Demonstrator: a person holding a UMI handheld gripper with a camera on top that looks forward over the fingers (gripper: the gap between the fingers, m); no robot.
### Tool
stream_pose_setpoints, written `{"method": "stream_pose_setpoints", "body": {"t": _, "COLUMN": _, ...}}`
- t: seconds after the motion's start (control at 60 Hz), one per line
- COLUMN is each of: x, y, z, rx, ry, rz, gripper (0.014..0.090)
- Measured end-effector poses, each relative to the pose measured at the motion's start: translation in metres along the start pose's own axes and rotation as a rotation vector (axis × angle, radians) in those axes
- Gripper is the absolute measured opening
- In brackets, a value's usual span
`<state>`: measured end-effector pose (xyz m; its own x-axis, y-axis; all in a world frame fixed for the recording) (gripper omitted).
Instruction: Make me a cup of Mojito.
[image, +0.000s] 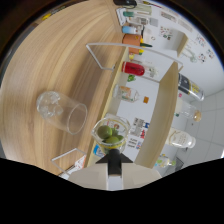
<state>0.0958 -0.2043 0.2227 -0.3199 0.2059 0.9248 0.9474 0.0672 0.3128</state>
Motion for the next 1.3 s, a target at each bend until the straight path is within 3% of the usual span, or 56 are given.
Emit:
{"method": "stream_pose_setpoints", "body": {"t": 0.267, "x": 0.000, "y": 0.002, "z": -0.009, "rx": 0.015, "ry": -0.018, "rz": 0.174, "gripper": 0.0151}}
{"method": "stream_pose_setpoints", "body": {"t": 0.567, "x": 0.022, "y": 0.052, "z": -0.047, "rx": -0.023, "ry": -0.062, "rz": 1.176, "gripper": 0.0153}}
{"method": "stream_pose_setpoints", "body": {"t": 0.667, "x": -0.011, "y": 0.067, "z": -0.051, "rx": -0.028, "ry": -0.154, "rz": 1.521, "gripper": 0.0153}}
{"method": "stream_pose_setpoints", "body": {"t": 0.933, "x": -0.162, "y": 0.095, "z": -0.039, "rx": -0.230, "ry": -0.407, "rz": 1.940, "gripper": 0.0151}}
{"method": "stream_pose_setpoints", "body": {"t": 1.183, "x": -0.249, "y": 0.095, "z": -0.027, "rx": -0.364, "ry": -0.534, "rz": 1.973, "gripper": 0.0151}}
{"method": "stream_pose_setpoints", "body": {"t": 1.3, "x": -0.266, "y": 0.094, "z": -0.023, "rx": -0.372, "ry": -0.557, "rz": 1.971, "gripper": 0.0152}}
